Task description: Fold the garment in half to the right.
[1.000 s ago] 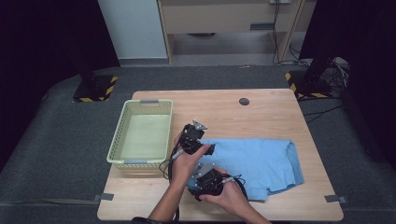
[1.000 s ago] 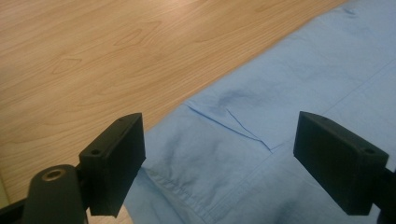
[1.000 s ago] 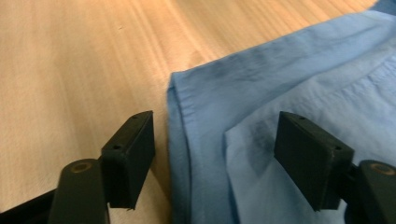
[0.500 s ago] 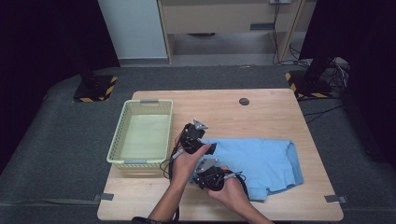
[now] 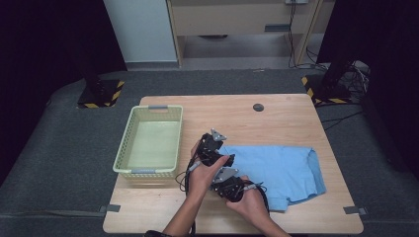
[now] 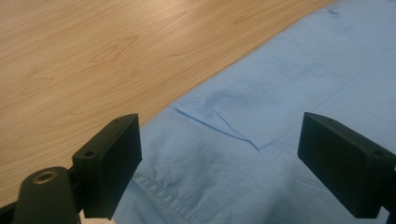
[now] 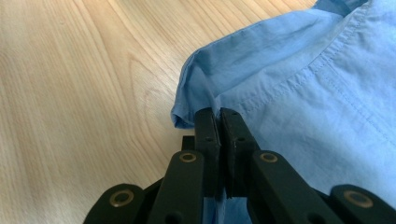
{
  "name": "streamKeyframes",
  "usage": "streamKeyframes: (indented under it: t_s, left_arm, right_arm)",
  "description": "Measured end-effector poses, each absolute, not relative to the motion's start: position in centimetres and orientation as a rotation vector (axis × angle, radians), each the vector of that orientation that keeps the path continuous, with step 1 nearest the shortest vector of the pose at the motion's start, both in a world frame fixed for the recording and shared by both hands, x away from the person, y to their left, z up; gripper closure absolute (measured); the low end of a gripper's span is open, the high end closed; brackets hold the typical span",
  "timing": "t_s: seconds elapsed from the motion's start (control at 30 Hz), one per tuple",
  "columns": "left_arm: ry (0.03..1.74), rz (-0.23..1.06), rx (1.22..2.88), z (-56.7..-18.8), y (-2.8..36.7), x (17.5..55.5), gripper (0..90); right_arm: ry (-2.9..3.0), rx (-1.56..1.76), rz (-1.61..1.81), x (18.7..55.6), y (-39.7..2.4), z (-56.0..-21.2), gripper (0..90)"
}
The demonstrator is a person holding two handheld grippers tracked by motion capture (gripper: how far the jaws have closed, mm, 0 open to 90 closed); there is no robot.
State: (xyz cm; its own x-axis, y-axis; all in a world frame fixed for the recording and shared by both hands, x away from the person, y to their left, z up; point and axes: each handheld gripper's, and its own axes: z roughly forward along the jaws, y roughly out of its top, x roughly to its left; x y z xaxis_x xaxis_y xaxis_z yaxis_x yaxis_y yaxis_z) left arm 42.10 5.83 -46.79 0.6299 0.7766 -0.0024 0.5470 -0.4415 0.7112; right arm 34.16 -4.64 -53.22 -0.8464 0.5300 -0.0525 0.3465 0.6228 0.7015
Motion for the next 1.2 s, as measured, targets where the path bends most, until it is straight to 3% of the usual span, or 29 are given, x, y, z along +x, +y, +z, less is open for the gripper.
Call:
streamKeyframes:
  t_s: [0.37, 0.9, 1.1, 1.2]
  left_arm:
    - [1.159, 0.498, 2.107, -51.1, 7.2, 44.3, 17.1]
    - [1.204, 0.476, 2.082, -52.6, 8.7, 46.4, 25.4]
    - [1.199, 0.444, 2.097, -53.1, 8.6, 46.4, 34.5]
    - [1.181, 0.419, 2.101, -52.9, 8.4, 46.3, 44.2]
  right_arm:
    - [2.574, 0.725, 1.002, 34.5, -6.3, -53.1, 86.6]
    - [2.577, 0.709, 0.977, 34.4, -6.3, -53.0, 86.5]
    - [2.570, 0.704, 0.972, 34.3, -6.2, -53.1, 86.6]
    - [2.572, 0.709, 0.977, 34.4, -6.3, -53.1, 86.8]
